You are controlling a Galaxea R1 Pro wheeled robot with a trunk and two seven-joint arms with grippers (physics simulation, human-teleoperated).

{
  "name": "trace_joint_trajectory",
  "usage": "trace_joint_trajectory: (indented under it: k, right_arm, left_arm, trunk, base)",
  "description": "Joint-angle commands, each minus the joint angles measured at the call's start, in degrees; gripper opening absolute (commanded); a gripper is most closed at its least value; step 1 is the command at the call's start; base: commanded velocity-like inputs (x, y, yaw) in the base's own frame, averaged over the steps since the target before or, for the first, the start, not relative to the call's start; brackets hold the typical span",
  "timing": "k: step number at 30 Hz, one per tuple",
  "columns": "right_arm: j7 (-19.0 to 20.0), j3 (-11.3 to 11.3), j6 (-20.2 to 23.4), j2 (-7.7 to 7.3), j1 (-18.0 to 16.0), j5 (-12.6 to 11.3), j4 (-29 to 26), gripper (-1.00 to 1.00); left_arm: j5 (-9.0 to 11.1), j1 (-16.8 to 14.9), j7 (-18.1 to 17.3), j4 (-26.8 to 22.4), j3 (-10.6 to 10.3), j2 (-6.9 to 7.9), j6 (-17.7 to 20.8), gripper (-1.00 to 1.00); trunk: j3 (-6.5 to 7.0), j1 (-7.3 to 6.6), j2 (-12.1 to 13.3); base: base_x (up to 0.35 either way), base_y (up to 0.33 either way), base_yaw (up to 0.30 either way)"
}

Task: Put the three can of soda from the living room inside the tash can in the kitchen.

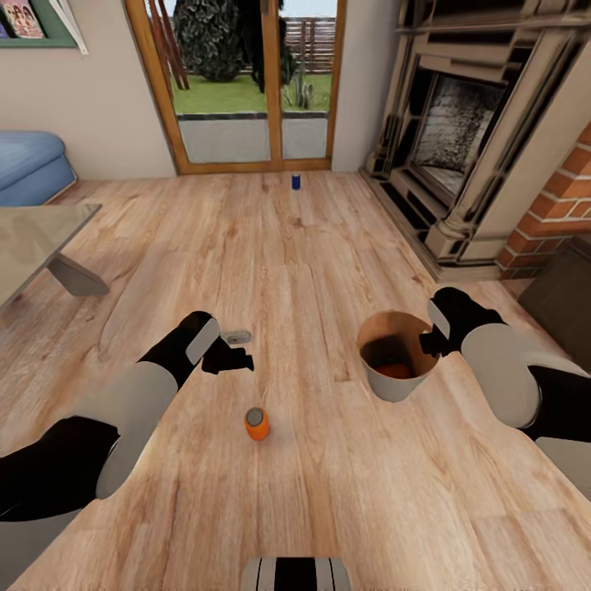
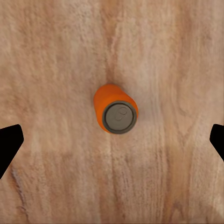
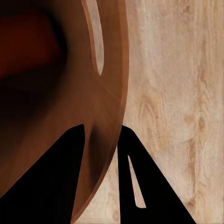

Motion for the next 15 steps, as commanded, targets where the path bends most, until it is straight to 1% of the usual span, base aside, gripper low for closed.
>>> trace_joint_trajectory:
  k: [1, 7, 15]
  right_arm:
    - [0.1, 0.3, 0.1, 0.05, 0.0, 0.6, 0.0, -1.00]
    - [0.1, 0.3, 0.1, 0.25, 0.0, 0.7, 0.0, -1.00]
    - [0.1, 0.4, 0.1, 0.47, 0.0, 0.7, 0.8, -1.00]
  left_arm:
    - [0.0, 0.0, 0.0, 0.0, 0.0, -0.04, 0.0, 1.00]
    - [0.0, 0.0, 0.0, -0.2, 0.0, -0.47, 0.0, 1.00]
    - [-0.1, 0.1, 0.1, -0.1, -0.1, -0.55, 0.0, 1.00]
  trunk:
    - [-0.22, 0.01, 0.0]
    - [-1.55, 0.16, -0.1]
    - [-1.55, 0.16, -0.1]
  base:
    - [0.000, 0.000, 0.000]
    - [0.000, 0.000, 0.000]
    - [0.000, 0.000, 0.000]
